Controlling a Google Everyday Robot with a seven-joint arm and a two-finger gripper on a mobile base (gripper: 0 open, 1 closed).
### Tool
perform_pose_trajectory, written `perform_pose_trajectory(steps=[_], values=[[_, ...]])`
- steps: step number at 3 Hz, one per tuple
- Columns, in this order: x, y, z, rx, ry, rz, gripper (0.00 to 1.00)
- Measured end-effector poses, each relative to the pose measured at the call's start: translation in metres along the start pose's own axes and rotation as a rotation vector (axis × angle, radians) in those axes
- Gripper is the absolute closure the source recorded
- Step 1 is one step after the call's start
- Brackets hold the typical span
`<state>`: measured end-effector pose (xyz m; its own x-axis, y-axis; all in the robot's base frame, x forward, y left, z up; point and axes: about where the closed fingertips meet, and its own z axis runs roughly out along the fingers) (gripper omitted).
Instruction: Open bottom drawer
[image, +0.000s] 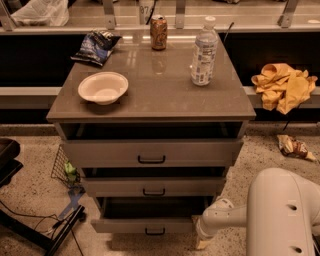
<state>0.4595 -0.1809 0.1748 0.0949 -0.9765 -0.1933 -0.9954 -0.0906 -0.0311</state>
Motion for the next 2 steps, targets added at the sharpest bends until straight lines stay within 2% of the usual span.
perform_pose_trajectory(steps=[2], values=[[-0.0008,0.0010,-0.0019,-0.002,0.000,0.000,0.87]])
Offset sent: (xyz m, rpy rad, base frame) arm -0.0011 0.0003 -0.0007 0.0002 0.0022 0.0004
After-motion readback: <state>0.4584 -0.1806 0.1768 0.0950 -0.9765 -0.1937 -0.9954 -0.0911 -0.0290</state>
